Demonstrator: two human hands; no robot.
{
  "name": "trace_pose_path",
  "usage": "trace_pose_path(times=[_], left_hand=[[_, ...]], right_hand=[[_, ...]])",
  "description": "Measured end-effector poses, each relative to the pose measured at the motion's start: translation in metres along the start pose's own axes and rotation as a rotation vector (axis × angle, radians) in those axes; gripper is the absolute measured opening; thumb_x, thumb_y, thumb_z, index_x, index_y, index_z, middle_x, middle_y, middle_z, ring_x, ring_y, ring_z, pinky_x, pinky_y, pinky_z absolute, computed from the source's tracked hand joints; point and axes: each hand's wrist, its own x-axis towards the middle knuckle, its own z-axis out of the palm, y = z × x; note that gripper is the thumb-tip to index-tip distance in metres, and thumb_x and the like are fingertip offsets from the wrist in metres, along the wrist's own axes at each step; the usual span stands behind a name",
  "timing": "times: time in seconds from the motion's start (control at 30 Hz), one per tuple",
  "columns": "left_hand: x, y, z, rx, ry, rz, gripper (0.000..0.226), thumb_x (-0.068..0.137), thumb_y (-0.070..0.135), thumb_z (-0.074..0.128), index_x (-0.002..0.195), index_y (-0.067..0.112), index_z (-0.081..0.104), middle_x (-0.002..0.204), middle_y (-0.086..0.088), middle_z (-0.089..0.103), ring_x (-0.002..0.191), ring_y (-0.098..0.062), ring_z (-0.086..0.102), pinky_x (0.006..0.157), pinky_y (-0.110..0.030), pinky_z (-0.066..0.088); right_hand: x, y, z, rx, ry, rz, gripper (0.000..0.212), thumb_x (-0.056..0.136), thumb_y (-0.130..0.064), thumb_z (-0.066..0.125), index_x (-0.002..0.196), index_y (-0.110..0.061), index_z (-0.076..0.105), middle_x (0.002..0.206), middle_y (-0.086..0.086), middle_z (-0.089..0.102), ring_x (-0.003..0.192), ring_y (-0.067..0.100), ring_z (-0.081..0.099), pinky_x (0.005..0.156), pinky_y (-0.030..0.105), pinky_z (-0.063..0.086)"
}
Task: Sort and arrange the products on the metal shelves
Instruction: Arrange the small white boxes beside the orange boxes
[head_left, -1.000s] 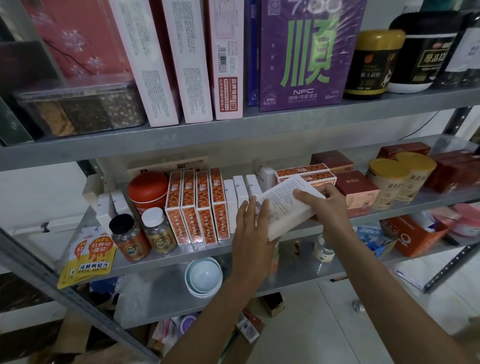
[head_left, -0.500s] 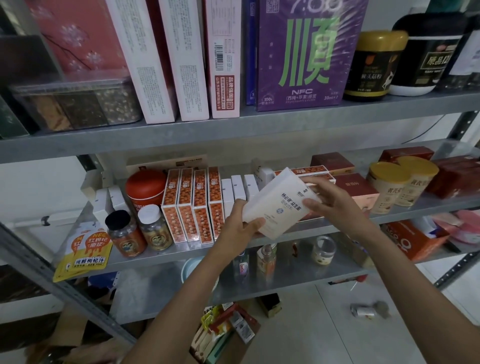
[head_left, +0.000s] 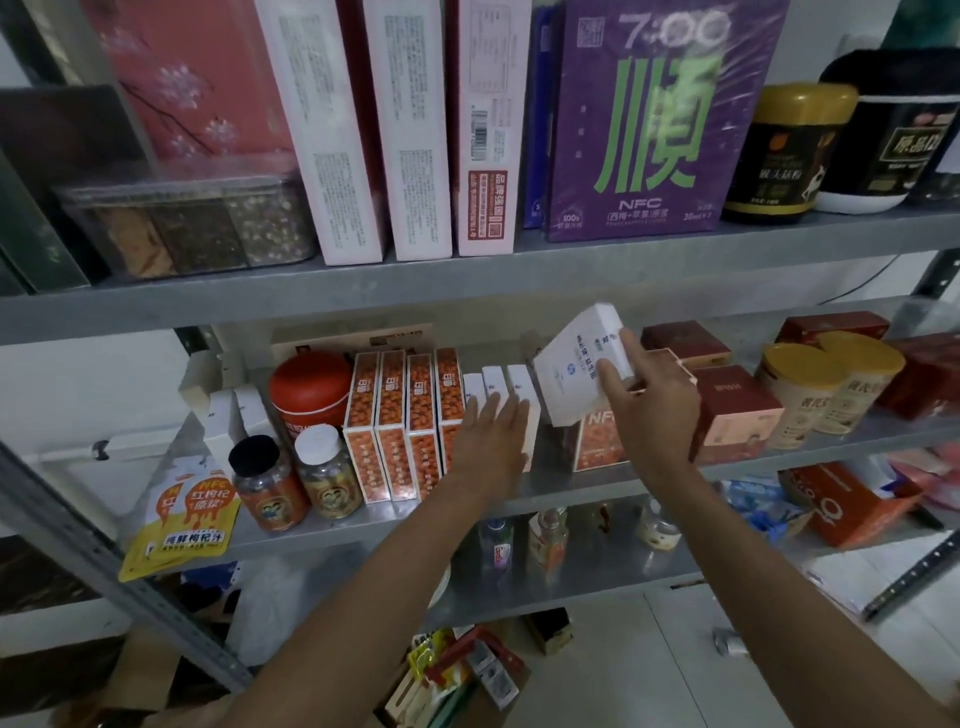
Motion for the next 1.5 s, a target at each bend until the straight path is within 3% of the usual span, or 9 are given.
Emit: trace_pose_path(times=[0.2, 0.63, 0.73, 0.83, 0.97, 1.07, 1.2, 1.4, 1.5], left_hand=[[-0.005, -0.012, 0.007, -0.023, 0.061, 0.070, 0.075, 0.092, 0.026, 0.060, 0.152, 0.006, 0.019, 0.159, -0.014, 0.020, 0.147, -0.032, 0.019, 0.121, -0.046, 0.011], [0.015, -0.025, 0.002, -0.064, 0.066, 0.123, 0.086, 0.084, 0.020, 0.067, 0.153, 0.017, 0.017, 0.150, -0.010, 0.034, 0.129, -0.032, 0.038, 0.104, -0.043, 0.036], [0.019, -0.020, 0.005, 0.027, 0.064, 0.115, 0.083, 0.083, 0.024, 0.069, 0.151, 0.018, 0.022, 0.147, -0.012, 0.030, 0.126, -0.033, 0.035, 0.100, -0.042, 0.034], [0.021, -0.017, 0.005, 0.010, 0.075, 0.103, 0.078, 0.082, 0.020, 0.067, 0.148, 0.016, 0.026, 0.148, -0.011, 0.029, 0.125, -0.032, 0.035, 0.098, -0.043, 0.034], [0.020, -0.016, 0.004, -0.027, 0.061, 0.091, 0.078, 0.081, 0.020, 0.066, 0.148, 0.015, 0.026, 0.157, -0.007, 0.022, 0.127, -0.031, 0.034, 0.098, -0.045, 0.033], [0.020, -0.016, 0.001, -0.033, 0.026, 0.051, 0.085, 0.081, 0.024, 0.066, 0.151, 0.018, 0.018, 0.156, -0.005, 0.024, 0.126, -0.029, 0.034, 0.096, -0.045, 0.033], [0.022, -0.011, -0.002, 0.027, -0.034, 0.012, 0.089, 0.086, 0.020, 0.062, 0.155, 0.027, 0.007, 0.160, 0.000, 0.016, 0.134, -0.031, 0.026, 0.106, -0.049, 0.028], [0.022, -0.001, -0.007, 0.020, -0.050, -0.056, 0.082, 0.086, 0.007, 0.056, 0.155, 0.026, 0.015, 0.161, 0.000, 0.016, 0.139, -0.031, 0.021, 0.110, -0.051, 0.022], [0.022, 0.005, -0.009, 0.002, -0.069, -0.093, 0.083, 0.085, 0.003, 0.054, 0.155, 0.026, 0.014, 0.161, 0.001, 0.015, 0.141, -0.031, 0.017, 0.112, -0.052, 0.018]], right_hand=[[-0.007, -0.013, 0.047, -0.166, -0.110, -0.031, 0.042, 0.098, -0.031, 0.057, 0.134, -0.009, 0.056, 0.115, 0.022, 0.066, 0.090, 0.036, 0.067, 0.069, 0.039, 0.056], [-0.003, -0.003, 0.087, -0.134, -0.590, 0.136, 0.042, 0.102, -0.005, 0.042, 0.144, -0.010, 0.045, 0.146, 0.017, 0.047, 0.127, 0.032, 0.052, 0.107, 0.038, 0.040], [0.007, 0.000, 0.081, -0.268, -0.499, 0.137, 0.030, 0.103, -0.013, 0.041, 0.127, -0.004, 0.056, 0.113, 0.019, 0.065, 0.100, 0.030, 0.065, 0.080, 0.034, 0.051], [0.026, 0.002, 0.074, -0.326, -0.220, 0.091, 0.026, 0.100, -0.014, 0.044, 0.092, -0.003, 0.066, 0.082, 0.012, 0.067, 0.069, 0.025, 0.061, 0.058, 0.026, 0.037], [0.063, 0.010, 0.082, -0.338, -0.221, 0.118, 0.023, 0.095, -0.017, 0.053, 0.103, -0.005, 0.071, 0.106, 0.019, 0.065, 0.102, 0.034, 0.056, 0.074, 0.033, 0.043], [0.085, 0.023, 0.096, -0.503, -0.486, 0.116, 0.045, 0.094, -0.046, 0.054, 0.123, -0.013, 0.063, 0.130, 0.016, 0.054, 0.124, 0.035, 0.041, 0.103, 0.043, 0.037], [0.100, 0.037, 0.118, -0.575, -0.750, 0.096, 0.064, 0.090, -0.066, 0.047, 0.119, -0.011, 0.061, 0.138, 0.014, 0.052, 0.135, 0.036, 0.035, 0.113, 0.051, 0.020], [0.100, 0.034, 0.124, -0.334, -0.546, 0.105, 0.048, 0.088, -0.060, 0.053, 0.082, -0.013, 0.063, 0.092, 0.006, 0.067, 0.100, 0.027, 0.059, 0.108, 0.050, 0.031], [0.101, 0.030, 0.112, -0.145, -0.426, 0.169, 0.038, 0.086, -0.047, 0.060, 0.074, -0.011, 0.063, 0.079, 0.008, 0.066, 0.077, 0.026, 0.060, 0.089, 0.037, 0.048]])
